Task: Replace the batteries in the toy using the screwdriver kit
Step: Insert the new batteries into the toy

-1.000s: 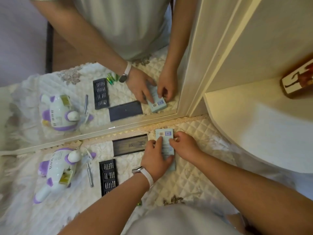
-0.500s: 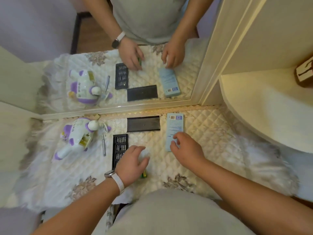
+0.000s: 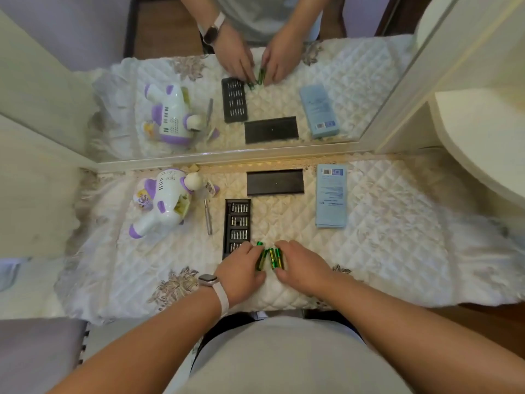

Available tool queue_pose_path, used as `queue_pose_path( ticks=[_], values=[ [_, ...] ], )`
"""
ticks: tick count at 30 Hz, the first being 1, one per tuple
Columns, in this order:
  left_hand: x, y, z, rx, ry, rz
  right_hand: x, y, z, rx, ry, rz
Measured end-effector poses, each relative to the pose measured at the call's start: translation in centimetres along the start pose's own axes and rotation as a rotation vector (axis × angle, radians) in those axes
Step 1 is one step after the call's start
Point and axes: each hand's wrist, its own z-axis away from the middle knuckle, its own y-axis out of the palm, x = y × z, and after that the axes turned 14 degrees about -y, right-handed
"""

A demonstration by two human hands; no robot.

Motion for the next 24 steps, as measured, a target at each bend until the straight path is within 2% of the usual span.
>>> queue_pose_path(
  ticks=[12, 18, 21, 24],
  values=[
    [0.4, 0.1, -1.3, -0.072, -0.037, -0.071, 1.1, 1.3, -0.5, -0.140, 0.118, -0.097],
    [-0.8, -0.5, -3.0, -0.008, -0.192, 0.004, 1.0, 0.7, 0.4, -0.299, 0.252, -0.244],
    [-1.0, -0.6, -2.9, 0.013, -0.150, 0.019, 1.0, -0.7, 0.9, -0.370, 0.309, -0.318],
    [-1.1, -0.6, -2.3, -0.009, -0.074, -0.006, 1.2, -2.4, 1.1, -0.423, 0.285, -0.364]
  ],
)
